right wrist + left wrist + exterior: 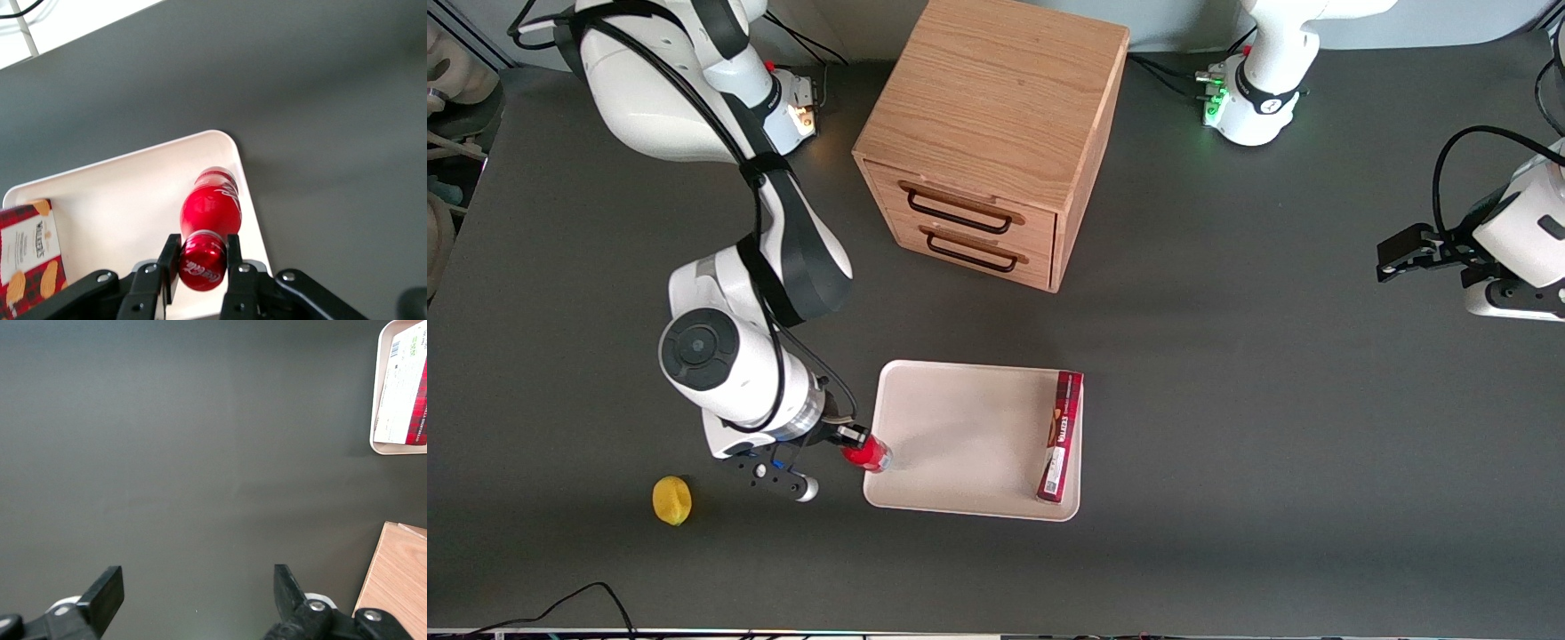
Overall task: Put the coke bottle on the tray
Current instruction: 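Carry the bottle over the white tray and lower it upright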
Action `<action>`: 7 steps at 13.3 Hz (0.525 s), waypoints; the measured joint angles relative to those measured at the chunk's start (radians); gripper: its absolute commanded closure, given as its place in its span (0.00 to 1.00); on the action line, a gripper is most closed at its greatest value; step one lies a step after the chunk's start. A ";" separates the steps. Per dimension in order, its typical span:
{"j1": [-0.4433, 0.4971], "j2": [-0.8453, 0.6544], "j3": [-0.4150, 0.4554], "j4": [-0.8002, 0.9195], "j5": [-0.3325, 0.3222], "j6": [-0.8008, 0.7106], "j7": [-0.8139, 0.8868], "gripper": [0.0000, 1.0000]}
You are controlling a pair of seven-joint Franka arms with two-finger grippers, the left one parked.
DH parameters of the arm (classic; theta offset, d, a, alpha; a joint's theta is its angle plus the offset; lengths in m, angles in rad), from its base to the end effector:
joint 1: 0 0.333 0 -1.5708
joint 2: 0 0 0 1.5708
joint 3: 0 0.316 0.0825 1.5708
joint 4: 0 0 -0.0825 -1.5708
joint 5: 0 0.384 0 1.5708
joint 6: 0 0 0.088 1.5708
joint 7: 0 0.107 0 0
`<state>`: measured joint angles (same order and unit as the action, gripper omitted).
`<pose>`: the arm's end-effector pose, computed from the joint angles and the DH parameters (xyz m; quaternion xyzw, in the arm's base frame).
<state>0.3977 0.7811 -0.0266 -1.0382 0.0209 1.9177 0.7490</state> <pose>0.7160 0.2877 0.3871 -0.9812 0.1864 -0.0413 0.0269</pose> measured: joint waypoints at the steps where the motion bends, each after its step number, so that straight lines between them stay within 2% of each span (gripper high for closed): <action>1: 0.008 0.016 -0.003 0.004 0.000 0.012 0.002 1.00; 5: 0.025 0.058 -0.006 0.006 0.000 0.033 0.009 1.00; 6: 0.025 0.066 -0.007 0.006 -0.001 0.043 0.009 0.94; 7: 0.025 0.072 -0.007 0.007 -0.006 0.048 0.009 0.80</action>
<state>0.4227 0.8531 -0.0339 -1.0316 0.0148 1.9658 0.7583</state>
